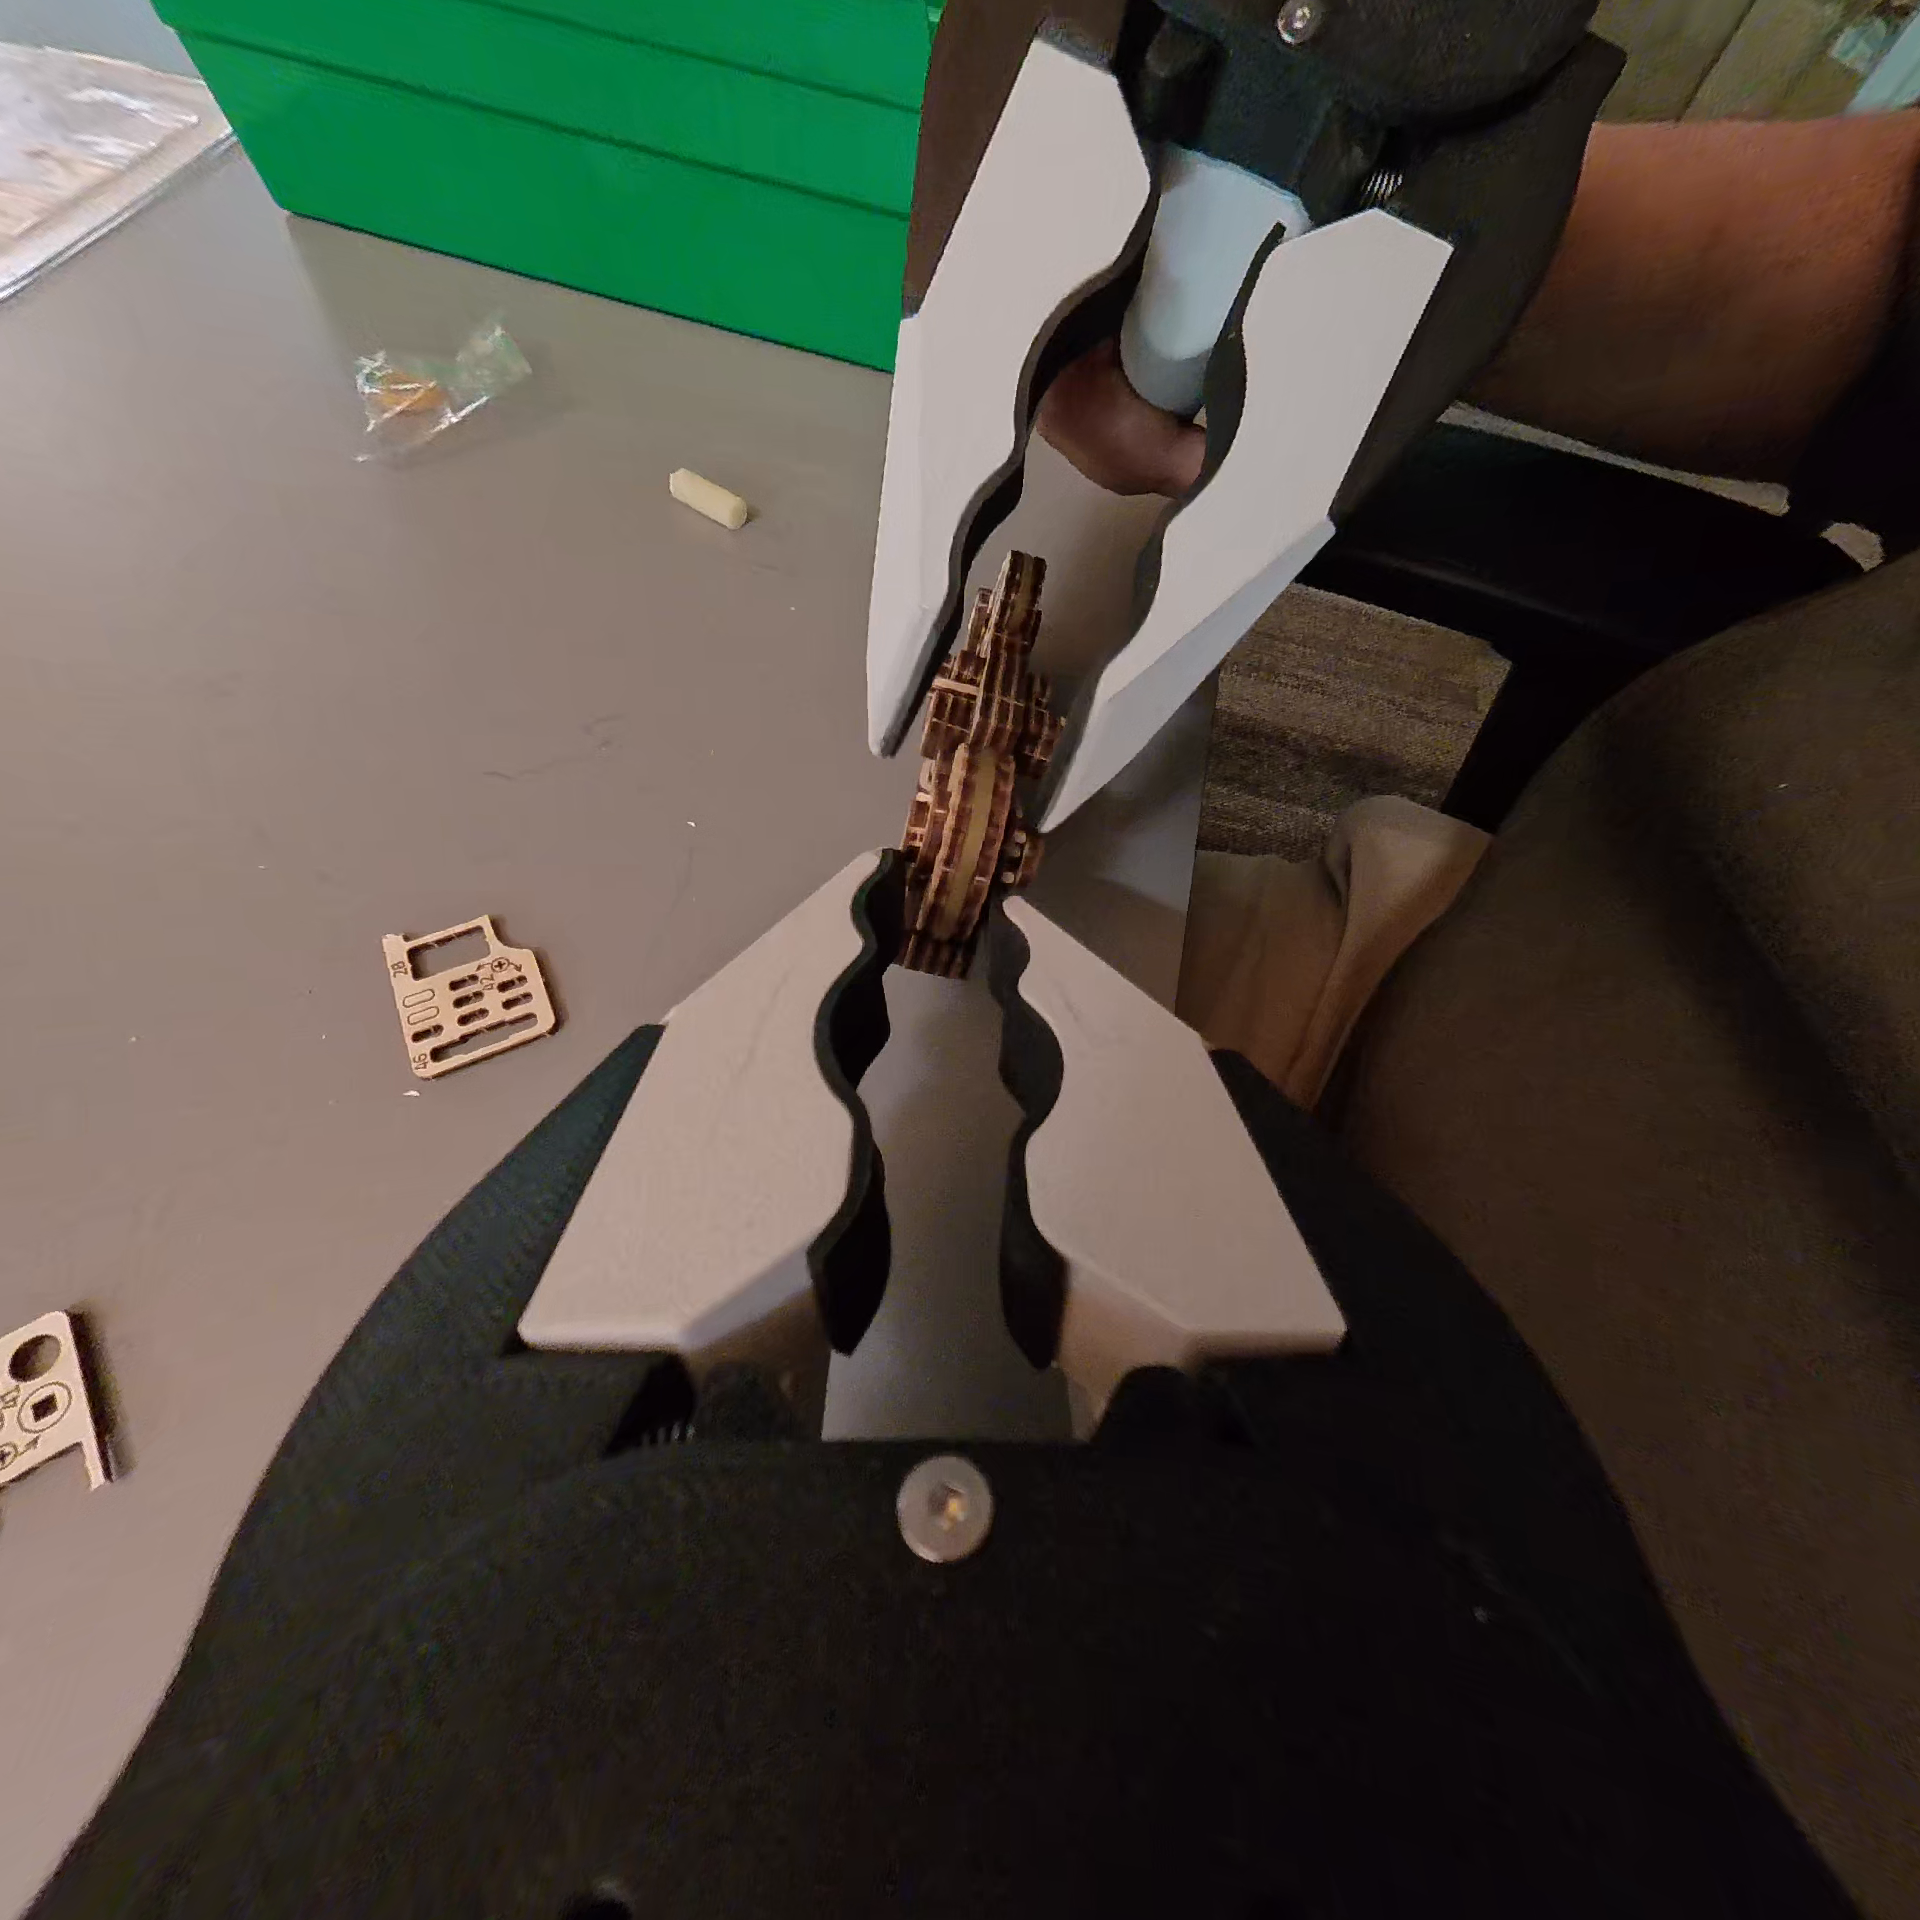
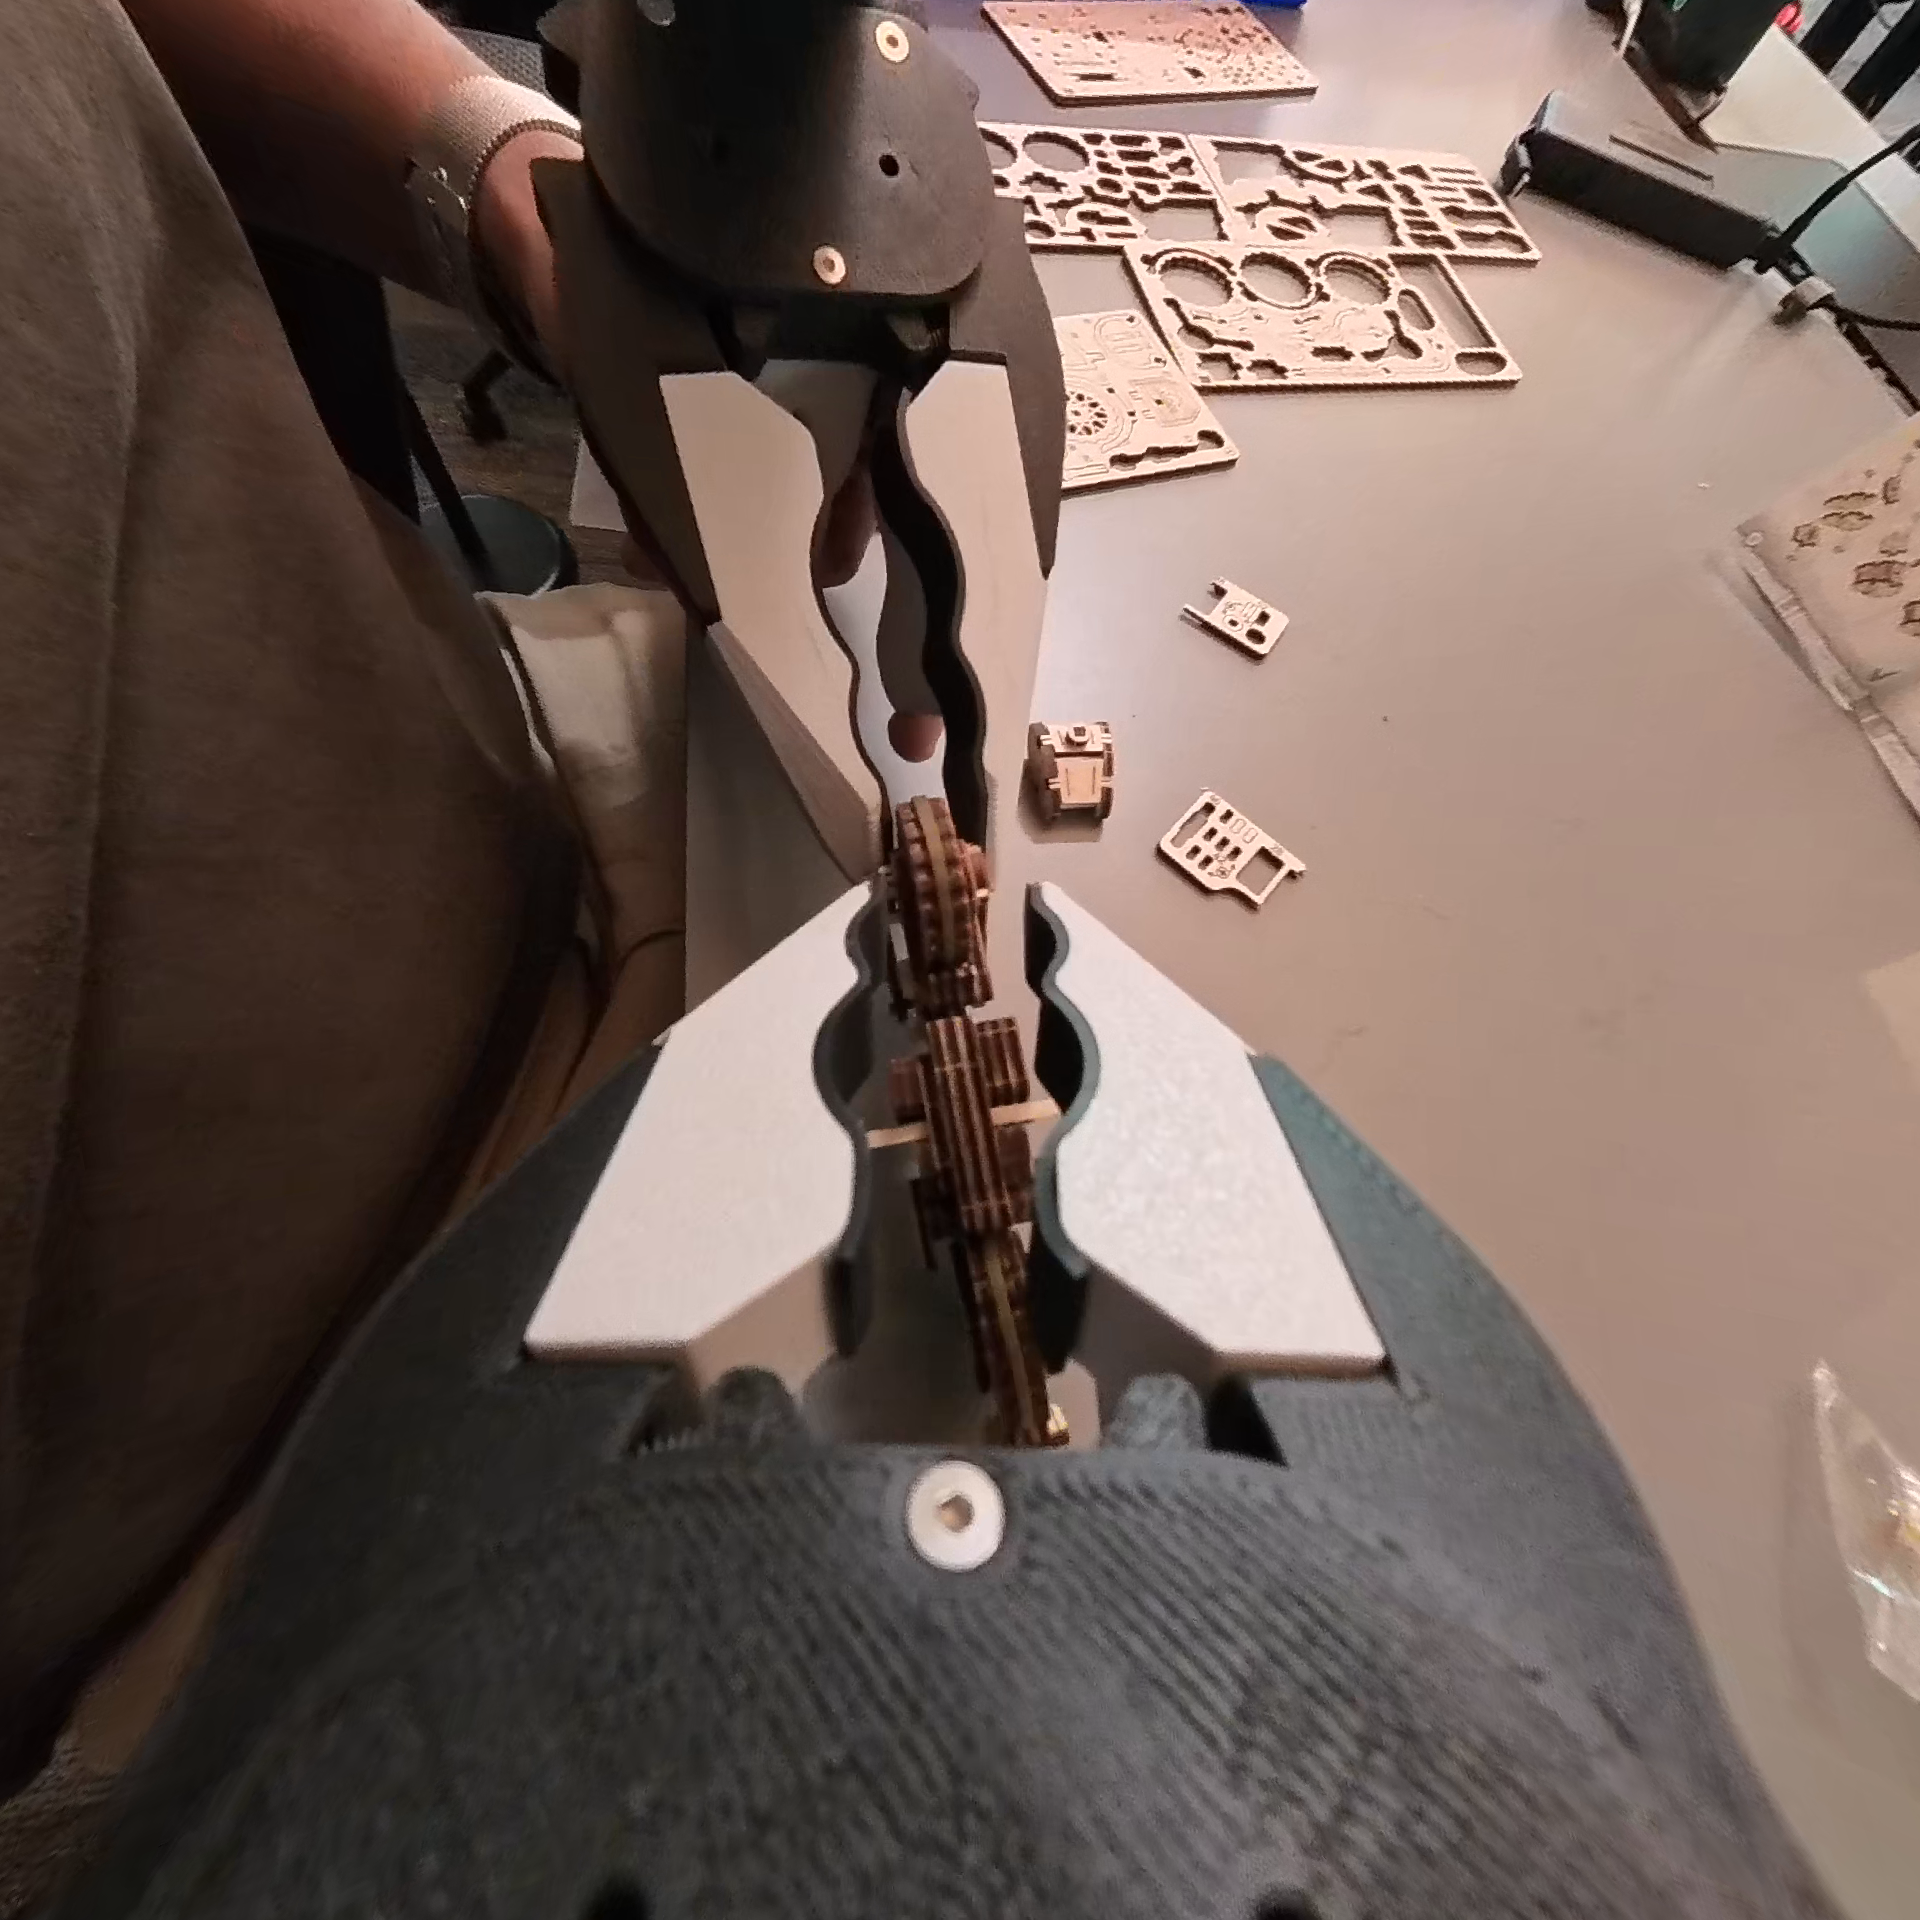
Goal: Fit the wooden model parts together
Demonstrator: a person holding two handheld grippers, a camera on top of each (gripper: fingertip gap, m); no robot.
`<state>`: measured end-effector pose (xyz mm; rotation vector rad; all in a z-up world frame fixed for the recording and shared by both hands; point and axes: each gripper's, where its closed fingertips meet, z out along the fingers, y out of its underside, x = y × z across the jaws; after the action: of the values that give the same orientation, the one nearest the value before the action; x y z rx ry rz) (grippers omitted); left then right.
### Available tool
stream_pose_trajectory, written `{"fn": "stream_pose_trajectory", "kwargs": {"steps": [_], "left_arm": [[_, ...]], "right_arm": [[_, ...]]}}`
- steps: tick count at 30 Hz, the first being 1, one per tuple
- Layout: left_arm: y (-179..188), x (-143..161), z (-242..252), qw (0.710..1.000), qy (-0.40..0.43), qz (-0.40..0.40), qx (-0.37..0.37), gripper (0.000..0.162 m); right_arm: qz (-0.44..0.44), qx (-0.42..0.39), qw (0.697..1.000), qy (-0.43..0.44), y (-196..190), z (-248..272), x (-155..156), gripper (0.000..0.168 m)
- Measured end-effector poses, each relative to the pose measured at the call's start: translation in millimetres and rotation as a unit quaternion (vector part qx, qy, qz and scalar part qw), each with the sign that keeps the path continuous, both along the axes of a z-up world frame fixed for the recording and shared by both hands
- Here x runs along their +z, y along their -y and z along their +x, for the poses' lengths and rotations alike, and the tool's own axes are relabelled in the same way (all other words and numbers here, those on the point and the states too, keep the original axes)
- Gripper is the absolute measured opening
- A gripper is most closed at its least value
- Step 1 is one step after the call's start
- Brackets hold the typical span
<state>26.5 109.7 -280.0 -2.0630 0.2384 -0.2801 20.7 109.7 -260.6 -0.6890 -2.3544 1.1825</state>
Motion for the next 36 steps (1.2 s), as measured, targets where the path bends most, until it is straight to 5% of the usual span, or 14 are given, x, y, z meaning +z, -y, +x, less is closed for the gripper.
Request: {"fn": "stream_pose_trajectory", "kwargs": {"steps": [12, 22, 30, 36], "left_arm": [[0.1, 1.3, -9.3, 0.999, 0.043, -0.005, 0.022, 0.014], [2.5, 7.7, -28.7, 0.955, 0.290, -0.012, 0.061, 0.014], [2.2, 6.0, -28.9, 0.951, 0.302, -0.018, 0.060, 0.014], [1.4, 10.6, -28.3, 0.951, 0.305, -0.004, 0.049, 0.014]], "right_arm": [[-0.034, -0.020, 0.999, -0.017, -3.0, -10.8, 13.9, 0.025], [-0.258, -0.106, 0.960, 0.021, -9.4, -28.6, 43.6, 0.023], [-0.158, -0.153, 0.975, -0.013, -7.2, -35.1, 19.7, 0.022], [-0.171, -0.135, 0.976, -0.007, -11.3, -31.1, 18.0, 0.023]]}}
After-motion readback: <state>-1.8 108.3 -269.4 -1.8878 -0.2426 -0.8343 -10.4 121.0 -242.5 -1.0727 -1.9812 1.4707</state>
